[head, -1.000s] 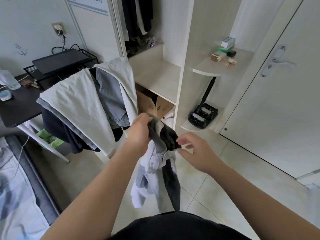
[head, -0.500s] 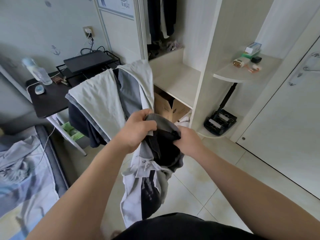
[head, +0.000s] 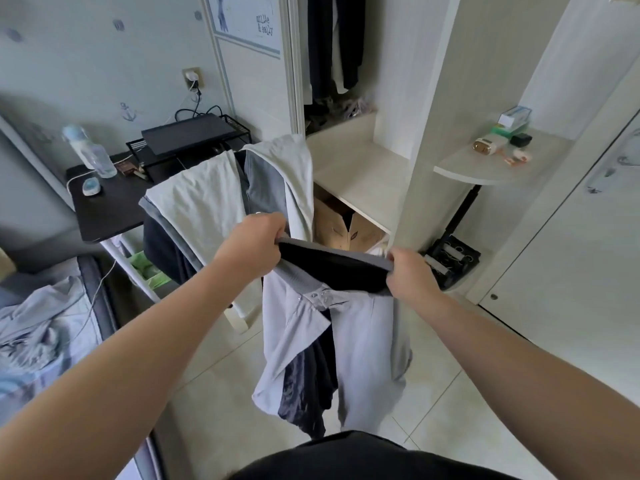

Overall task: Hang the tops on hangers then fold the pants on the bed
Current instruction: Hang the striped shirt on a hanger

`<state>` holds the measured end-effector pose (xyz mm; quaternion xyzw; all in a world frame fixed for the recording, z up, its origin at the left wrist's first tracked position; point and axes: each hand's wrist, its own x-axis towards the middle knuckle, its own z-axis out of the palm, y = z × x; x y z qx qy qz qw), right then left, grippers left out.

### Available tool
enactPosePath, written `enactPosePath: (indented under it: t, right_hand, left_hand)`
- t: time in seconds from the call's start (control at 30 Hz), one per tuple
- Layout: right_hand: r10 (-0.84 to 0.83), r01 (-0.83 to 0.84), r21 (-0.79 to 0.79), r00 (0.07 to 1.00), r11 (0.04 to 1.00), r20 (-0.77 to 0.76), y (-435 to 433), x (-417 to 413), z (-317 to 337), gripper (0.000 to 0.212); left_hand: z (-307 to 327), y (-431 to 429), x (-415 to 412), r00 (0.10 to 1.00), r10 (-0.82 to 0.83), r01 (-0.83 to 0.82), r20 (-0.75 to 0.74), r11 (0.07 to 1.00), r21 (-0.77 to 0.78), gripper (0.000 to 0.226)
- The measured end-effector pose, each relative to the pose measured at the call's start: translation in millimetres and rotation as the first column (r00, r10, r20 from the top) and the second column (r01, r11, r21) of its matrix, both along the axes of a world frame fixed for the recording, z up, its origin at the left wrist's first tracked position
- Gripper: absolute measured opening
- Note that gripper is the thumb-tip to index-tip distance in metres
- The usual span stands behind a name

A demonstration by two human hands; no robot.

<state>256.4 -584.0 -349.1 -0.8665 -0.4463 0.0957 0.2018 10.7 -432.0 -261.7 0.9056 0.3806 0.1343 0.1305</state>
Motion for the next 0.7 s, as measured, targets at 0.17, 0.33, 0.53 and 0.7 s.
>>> enactPosePath:
  t: [0.17, 0.33, 0.53, 0.7]
  right_hand:
    - [-0.047, 0.107, 0.26, 0.973, 0.96, -0.227, 24, 37, 57, 0.023]
    - [0.005, 0.085, 0.473, 0.983, 0.877, -0.185, 69, 68, 121, 0.028]
    - [0.199, -0.07, 0.481, 0.954, 0.874, -0.223, 113, 114, 214, 0.034]
    - [0.115, -0.113, 0.514, 0.993, 0.85, 0.028, 165, 143, 282, 0.034]
  left_hand:
    - [10, 36, 21, 0.94, 0.048, -0.043, -0.338, 0.999, 0.021, 0.041]
    - [40, 86, 58, 0.921, 0.129, -0.062, -0.368, 0.98, 0.189, 0.013]
    - [85, 175, 109, 0.939, 0.24, -0.126, 0.247, 0.907, -0.401, 0.013]
    - [152, 237, 159, 0.912, 0.188, 0.023, 0.363, 0.863, -0.504, 0.027]
